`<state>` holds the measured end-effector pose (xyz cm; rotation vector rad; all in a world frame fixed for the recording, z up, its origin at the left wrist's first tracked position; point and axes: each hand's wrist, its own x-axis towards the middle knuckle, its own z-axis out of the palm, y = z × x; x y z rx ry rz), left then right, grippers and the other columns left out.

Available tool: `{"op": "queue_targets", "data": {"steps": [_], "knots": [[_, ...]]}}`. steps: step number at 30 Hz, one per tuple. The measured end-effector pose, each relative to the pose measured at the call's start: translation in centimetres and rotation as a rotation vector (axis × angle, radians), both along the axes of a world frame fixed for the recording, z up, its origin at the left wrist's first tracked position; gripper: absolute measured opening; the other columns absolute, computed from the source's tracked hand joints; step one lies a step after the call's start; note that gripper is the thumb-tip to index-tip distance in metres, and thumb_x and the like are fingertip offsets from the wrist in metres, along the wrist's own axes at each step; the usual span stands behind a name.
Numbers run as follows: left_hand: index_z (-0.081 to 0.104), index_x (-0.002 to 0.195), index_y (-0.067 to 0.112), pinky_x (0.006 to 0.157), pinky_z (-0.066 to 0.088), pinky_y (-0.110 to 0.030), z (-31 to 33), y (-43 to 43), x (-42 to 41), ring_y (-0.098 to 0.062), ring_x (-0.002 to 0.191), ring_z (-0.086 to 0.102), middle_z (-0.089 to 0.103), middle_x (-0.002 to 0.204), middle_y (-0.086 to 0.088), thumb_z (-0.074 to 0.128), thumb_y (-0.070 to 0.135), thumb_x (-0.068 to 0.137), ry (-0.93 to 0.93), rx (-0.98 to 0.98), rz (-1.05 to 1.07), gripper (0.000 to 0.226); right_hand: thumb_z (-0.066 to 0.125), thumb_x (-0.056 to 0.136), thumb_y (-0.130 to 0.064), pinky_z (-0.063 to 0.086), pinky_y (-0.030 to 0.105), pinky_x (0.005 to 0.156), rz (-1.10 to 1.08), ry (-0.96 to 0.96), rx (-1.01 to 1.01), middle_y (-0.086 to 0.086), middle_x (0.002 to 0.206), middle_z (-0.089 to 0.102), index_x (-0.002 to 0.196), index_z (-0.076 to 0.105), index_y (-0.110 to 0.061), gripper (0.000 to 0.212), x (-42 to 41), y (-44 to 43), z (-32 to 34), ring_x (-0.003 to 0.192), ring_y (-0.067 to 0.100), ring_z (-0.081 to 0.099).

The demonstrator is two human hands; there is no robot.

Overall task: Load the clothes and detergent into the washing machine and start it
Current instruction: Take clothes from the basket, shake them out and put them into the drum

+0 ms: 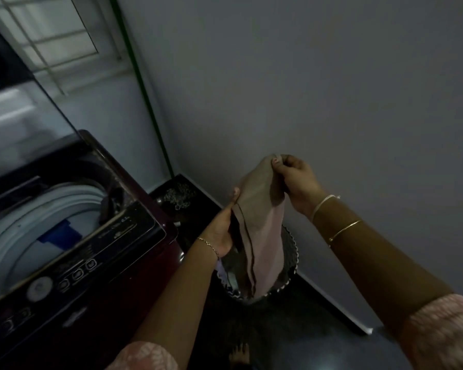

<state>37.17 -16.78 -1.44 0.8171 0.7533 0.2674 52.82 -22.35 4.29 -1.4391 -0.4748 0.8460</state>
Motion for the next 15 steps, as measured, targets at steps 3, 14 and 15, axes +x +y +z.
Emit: {"op": "queue_targets", "data": {"steps": [3, 14, 15], "knots": [[0.070, 0.115, 0.017, 0.093, 0.047, -0.035, 2.4, -0.3, -1.3, -0.024, 0.116, 0.061, 0.066, 0.124, -0.009, 0.055, 0.065, 0.076, -0.129, 0.059, 0.005, 0.064, 0.050, 0.096, -0.012, 0.048, 0.025, 0.072, 0.001, -0.023, 0.109, 0.004, 0.089, 0.061, 0.106, 0.058, -0.009, 0.013, -0.4, -0.9, 3.2, 0.080, 0.013, 0.058], [0.057, 0.130, 0.012, 0.100, 0.049, -0.032, 13.4, -0.8, -2.5, -0.020, 0.117, 0.061, 0.065, 0.125, -0.006, 0.079, 0.017, 0.076, -0.075, 0.717, 0.035, 0.058, 0.047, 0.096, -0.008, 0.046, 0.016, 0.058, 0.209, -0.085, 0.227, -0.006, 0.099, 0.065, 0.126, 0.057, -0.017, 0.033, -3.4, -4.4, 13.3, 0.083, 0.005, 0.059], [0.053, 0.133, 0.016, 0.101, 0.048, -0.032, 13.4, -0.7, -2.5, -0.019, 0.120, 0.059, 0.063, 0.128, -0.004, 0.084, 0.021, 0.071, -0.027, 0.803, 0.035, 0.070, 0.048, 0.095, -0.009, 0.044, 0.020, 0.064, 0.210, -0.082, 0.234, -0.005, 0.102, 0.066, 0.126, 0.058, -0.018, 0.033, -3.7, -4.7, 13.9, 0.087, 0.007, 0.059]]}}
